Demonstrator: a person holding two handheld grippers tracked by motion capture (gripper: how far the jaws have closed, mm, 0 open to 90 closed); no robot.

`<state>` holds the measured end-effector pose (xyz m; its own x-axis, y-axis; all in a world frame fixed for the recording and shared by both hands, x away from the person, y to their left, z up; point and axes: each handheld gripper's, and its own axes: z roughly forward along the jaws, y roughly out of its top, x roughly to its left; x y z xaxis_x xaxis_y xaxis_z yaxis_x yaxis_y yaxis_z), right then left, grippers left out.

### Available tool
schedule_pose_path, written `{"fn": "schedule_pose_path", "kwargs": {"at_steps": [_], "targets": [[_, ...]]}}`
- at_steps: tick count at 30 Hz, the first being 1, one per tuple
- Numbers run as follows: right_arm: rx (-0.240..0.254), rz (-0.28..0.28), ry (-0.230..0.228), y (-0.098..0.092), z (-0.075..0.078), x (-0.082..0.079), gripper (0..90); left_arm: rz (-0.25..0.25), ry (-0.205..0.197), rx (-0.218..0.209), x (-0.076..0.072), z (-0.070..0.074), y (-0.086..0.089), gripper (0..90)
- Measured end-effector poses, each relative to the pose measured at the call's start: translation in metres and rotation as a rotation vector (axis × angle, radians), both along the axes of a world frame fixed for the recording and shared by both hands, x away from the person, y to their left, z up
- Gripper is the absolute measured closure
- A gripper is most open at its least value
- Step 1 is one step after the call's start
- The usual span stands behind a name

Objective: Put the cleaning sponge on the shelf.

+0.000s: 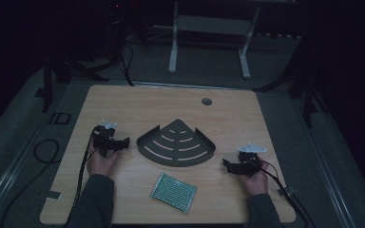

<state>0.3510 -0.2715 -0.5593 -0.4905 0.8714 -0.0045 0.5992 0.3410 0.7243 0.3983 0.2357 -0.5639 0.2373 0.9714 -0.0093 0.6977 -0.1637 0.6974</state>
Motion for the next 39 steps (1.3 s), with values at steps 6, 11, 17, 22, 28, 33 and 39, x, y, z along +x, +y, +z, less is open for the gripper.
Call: {"fn": "schedule_pose_path", "kwargs": {"at_steps": [6,11,17,22,28,33,39], "targets": [[0.000,-0.001,0.000,0.000,0.000,0.000,17.1,0.001,0.000,0.000,0.000,0.000,0.000,8.0],[0.002,-0.009,-0.002,0.000,0.000,0.000,18.3,0.003,0.000,0.000,0.000,0.000,0.000,8.2],[-0.010,-0.010,0.022,-0.001,0.004,-0.002,23.2,0.006,-0.001,0.001,0.000,0.000,0.000,8.6],[-0.025,0.031,0.016,-0.003,0.012,-0.011,25.8,0.007,-0.001,0.001,0.000,0.000,0.000,9.0],[-0.040,0.063,0.003,-0.006,0.025,-0.022,28.3,0.008,-0.002,0.000,0.000,0.000,0.000,9.0],[-0.062,0.110,0.013,-0.008,0.042,-0.033,42.2,0.008,-0.002,0.000,0.000,0.000,0.000,9.0],[-0.040,0.155,0.002,-0.006,0.054,-0.044,46.5,0.008,-0.002,0.000,0.000,0.000,0.000,9.0]]}}
